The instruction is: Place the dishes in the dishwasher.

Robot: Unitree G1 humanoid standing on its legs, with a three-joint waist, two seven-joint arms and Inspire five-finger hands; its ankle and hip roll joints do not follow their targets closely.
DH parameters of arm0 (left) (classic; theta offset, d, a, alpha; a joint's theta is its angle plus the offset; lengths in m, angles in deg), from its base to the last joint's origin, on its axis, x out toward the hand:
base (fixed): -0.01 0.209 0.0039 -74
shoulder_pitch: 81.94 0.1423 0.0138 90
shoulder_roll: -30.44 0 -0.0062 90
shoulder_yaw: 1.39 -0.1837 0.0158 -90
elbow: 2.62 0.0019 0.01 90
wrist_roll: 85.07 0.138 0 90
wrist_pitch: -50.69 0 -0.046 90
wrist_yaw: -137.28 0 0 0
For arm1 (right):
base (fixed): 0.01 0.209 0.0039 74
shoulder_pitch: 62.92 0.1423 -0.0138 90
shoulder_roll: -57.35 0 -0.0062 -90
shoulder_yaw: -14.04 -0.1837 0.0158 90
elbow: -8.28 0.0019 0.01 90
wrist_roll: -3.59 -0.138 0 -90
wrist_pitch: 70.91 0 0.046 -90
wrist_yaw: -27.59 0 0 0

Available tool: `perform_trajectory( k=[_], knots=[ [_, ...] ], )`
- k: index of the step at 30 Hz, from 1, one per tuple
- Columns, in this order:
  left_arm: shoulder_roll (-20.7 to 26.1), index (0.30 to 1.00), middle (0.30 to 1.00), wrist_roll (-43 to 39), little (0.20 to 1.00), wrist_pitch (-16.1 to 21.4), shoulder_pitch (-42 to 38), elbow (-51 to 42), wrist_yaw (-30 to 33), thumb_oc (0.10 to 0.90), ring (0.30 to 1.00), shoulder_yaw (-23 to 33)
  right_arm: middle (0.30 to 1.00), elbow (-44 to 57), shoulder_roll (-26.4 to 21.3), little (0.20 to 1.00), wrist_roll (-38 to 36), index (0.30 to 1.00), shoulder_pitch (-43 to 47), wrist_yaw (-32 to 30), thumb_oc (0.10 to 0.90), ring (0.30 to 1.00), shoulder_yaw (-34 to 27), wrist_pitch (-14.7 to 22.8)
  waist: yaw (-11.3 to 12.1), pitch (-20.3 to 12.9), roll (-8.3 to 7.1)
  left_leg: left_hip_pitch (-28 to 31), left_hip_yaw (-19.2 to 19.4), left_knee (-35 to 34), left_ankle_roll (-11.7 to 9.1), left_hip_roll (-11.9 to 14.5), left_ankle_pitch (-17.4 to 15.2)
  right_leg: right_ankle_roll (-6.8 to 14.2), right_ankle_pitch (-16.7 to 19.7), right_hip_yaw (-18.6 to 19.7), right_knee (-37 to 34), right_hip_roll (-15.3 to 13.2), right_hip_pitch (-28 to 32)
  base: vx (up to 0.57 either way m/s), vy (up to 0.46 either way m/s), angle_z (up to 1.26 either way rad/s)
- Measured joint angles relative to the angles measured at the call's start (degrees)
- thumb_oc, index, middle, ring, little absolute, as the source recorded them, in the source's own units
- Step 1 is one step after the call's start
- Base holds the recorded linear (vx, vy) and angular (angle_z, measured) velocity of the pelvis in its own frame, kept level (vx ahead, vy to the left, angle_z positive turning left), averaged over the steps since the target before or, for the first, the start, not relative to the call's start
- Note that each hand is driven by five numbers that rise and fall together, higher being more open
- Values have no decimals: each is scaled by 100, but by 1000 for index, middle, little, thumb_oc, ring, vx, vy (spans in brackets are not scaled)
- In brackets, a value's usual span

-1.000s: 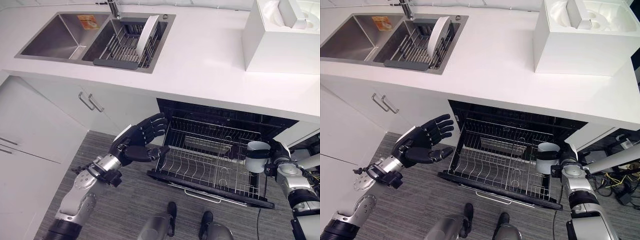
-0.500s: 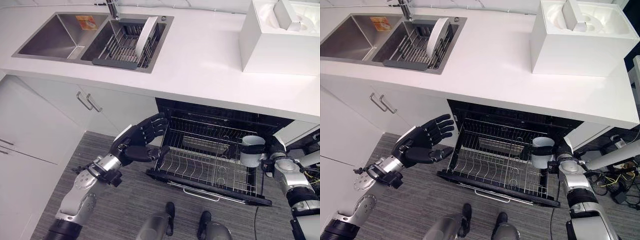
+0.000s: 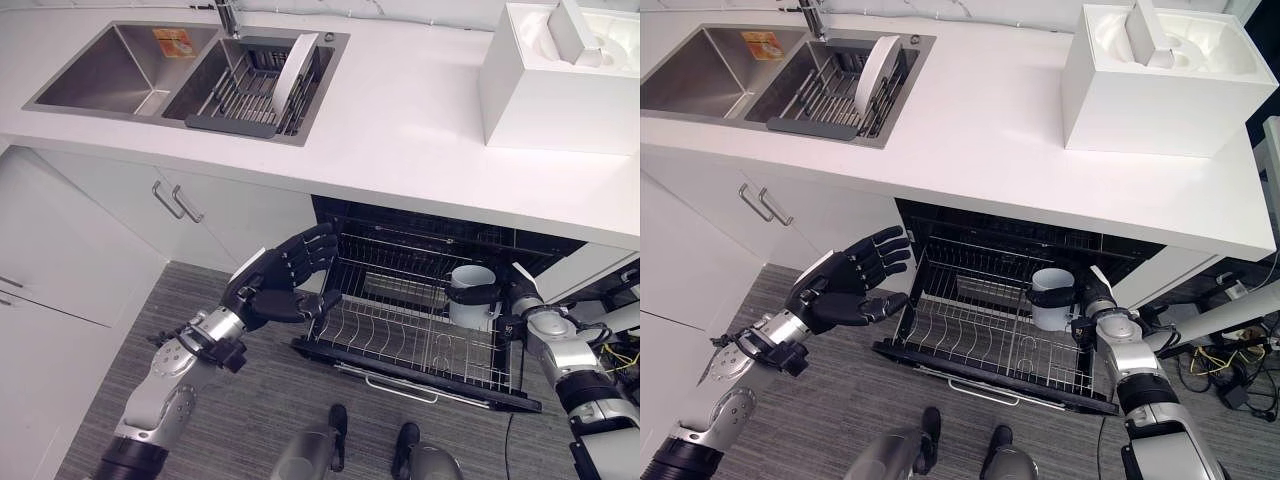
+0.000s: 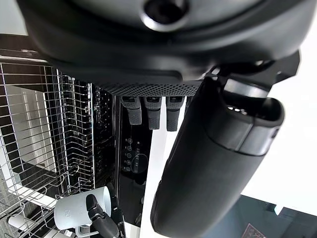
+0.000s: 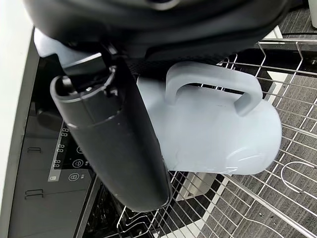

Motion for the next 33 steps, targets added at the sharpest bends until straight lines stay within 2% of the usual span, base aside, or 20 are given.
perform_trajectory(
  k=[7,17,19,20,21,23,24,25,26,28,30,32,33],
  knots=[
    [6,900,900,2,900,-3,0,0,-117,800,900,0,900,21,10,900,-1,900,-28,15,800,900,18,-38,-1,0,-1,-1,-1,0,0,0,0,0,0,0,0,0,-1,0,0,0],
    [6,900,900,5,900,-3,-1,0,-119,800,900,0,900,21,10,900,-11,900,-28,97,800,900,19,-325,-3,0,-4,0,-1,3,0,0,0,0,0,0,0,0,0,0,0,0],
    [6,900,900,6,900,-3,0,0,-119,800,900,0,900,216,21,900,-574,900,-111,223,800,900,-36,-708,-8,2,-10,0,1,2,0,1,-1,0,0,1,0,0,0,0,0,0],
    [6,900,900,7,900,-5,0,0,-119,800,900,0,900,253,28,900,-692,900,-136,242,800,900,-44,-763,-9,1,-14,0,1,2,0,1,-1,0,0,1,0,0,0,0,0,0],
    [8,900,900,5,900,-5,-1,1,-119,800,900,1,900,426,204,900,-1301,900,-291,314,800,900,-305,-1131,-21,-4,-36,3,0,3,0,3,-1,0,0,0,0,1,0,0,0,0],
    [8,900,900,6,900,-5,-6,1,-116,800,900,0,900,464,369,900,-1950,900,-433,337,800,900,-326,-1628,-30,-1,-52,-6,3,6,2,1,0,0,0,3,2,1,-6,0,0,0],
    [12,900,900,5,900,-5,-6,1,-110,800,900,0,900,456,603,900,-1399,900,-547,178,800,900,-338,-1474,-44,-7,-71,-8,3,16,2,2,0,0,0,6,6,1,-11,-35,24,-1],
    [12,900,900,5,900,-5,-3,0,-106,800,900,0,900,555,701,900,-1164,900,-614,53,800,900,-306,-1332,-69,-7,-80,-11,4,31,2,3,0,0,0,14,14,1,-18,-21,30,-9],
    [-11,900,900,10,900,20,24,2,-84,800,900,-7,900,988,596,900,-1003,900,-590,-226,800,900,-17,-1321,-123,-8,-101,-21,24,44,3,2,-4,12,9,78,66,-4,-70,-21,31,-12],
    [-107,900,900,18,900,23,34,33,-97,800,900,-19,900,1033,564,900,-1178,900,-503,-307,800,900,-14,-1410,-136,-8,-117,-26,49,40,-42,4,-58,19,17,105,76,-10,-83,12,7,-9],
    [-185,900,900,19,900,24,-4,32,-92,800,900,-19,900,762,737,900,-720,900,-496,-538,800,900,-180,-1242,-144,-27,-151,-26,48,58,-40,8,-63,18,16,110,85,-6,-83,0,0,0],
    [-168,900,900,19,900,24,-25,24,-89,800,900,11,900,695,575,900,-1050,900,-516,-461,800,900,-152,-1446,-138,-28,-151,-41,54,75,-30,7,-71,20,18,113,83,-8,-90,0,0,0],
    [-175,900,900,20,900,24,-33,24,-63,800,900,13,900,690,604,900,-836,900,-582,-522,800,900,-193,-1382,-145,-35,-164,-39,55,78,-19,6,-66,20,17,114,83,-7,-90,0,0,0]
  ],
)
